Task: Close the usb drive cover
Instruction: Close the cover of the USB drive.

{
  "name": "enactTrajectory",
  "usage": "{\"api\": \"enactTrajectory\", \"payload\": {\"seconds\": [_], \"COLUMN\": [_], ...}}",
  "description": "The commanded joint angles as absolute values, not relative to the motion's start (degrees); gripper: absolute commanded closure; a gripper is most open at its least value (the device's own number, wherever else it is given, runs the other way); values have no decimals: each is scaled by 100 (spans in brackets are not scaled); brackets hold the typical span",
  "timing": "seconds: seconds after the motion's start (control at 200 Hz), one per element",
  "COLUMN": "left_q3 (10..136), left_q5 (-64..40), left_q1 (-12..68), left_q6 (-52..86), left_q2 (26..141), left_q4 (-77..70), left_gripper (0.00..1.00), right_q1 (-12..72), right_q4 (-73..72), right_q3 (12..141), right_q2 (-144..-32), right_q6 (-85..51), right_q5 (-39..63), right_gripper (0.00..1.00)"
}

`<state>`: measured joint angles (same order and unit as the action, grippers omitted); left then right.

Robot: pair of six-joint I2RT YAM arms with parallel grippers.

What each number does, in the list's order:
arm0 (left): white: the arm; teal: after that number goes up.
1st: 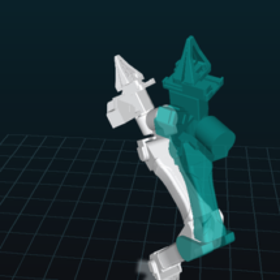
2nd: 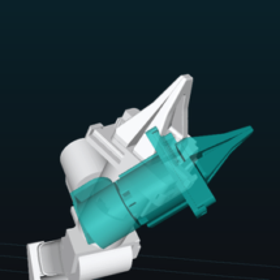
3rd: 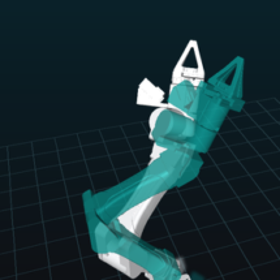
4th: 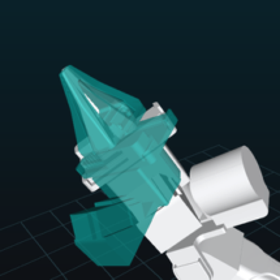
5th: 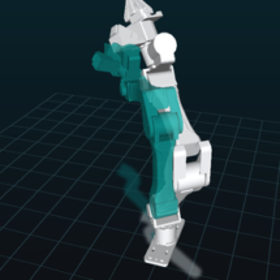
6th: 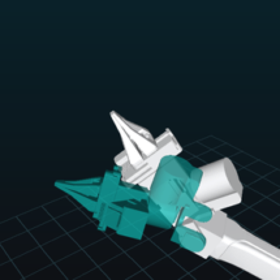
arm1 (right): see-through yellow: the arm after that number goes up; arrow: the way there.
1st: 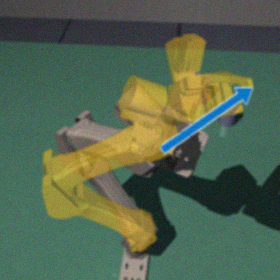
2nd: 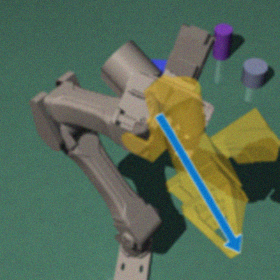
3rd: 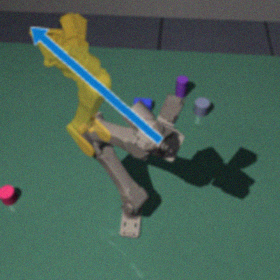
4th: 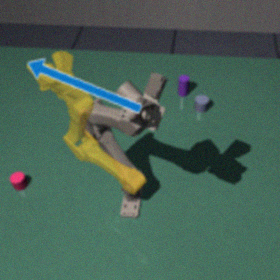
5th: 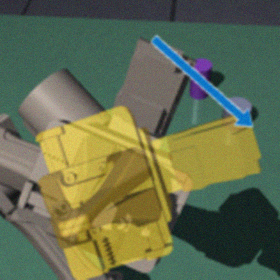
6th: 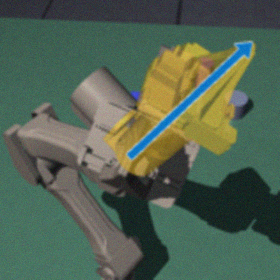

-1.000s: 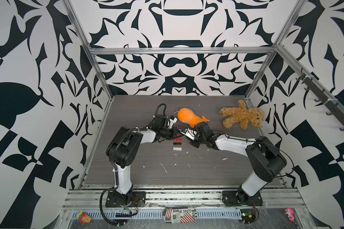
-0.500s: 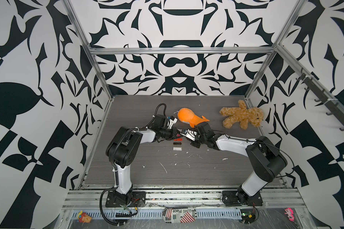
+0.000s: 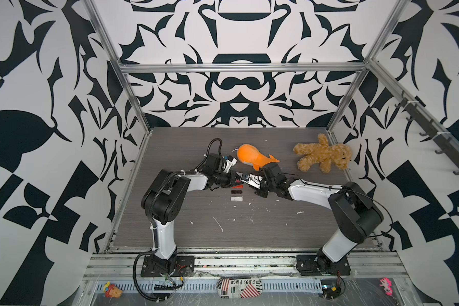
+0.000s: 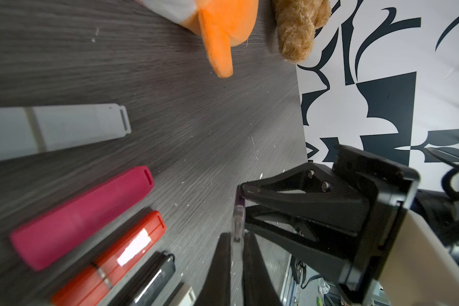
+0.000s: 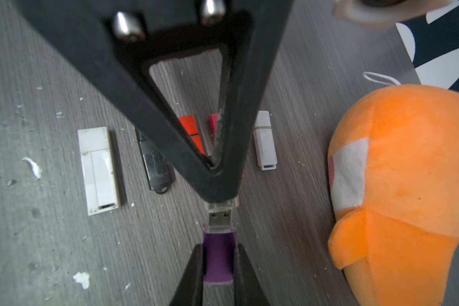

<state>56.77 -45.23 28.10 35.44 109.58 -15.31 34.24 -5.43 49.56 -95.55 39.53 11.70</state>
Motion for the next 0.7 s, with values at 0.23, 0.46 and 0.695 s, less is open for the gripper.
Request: {"api": "enactTrajectory", "payload": {"seconds": [0.23,0.46,0.695], "left_q3": [5850,5885,5966], "left_q5": [-4623,-4658,-4764], "left_q1": [2953,2953,2953], "left_q6": [3385,3401,3428], "left_q2": [10978,11010,11127], "left_q4": [-1279,-1329,-1309], "left_gripper": [93,93,93], "right_q1": [3577,3584,3579], "right_q4": [-1247,-1336,-1559], "right_q3": [5563,5465,5478], "right_q2": [-9405,-9336,-9308], "right_q6": [3749,3461,3831], "right_q5": [1767,1918,1930], "right_gripper": [89,89,89]}}
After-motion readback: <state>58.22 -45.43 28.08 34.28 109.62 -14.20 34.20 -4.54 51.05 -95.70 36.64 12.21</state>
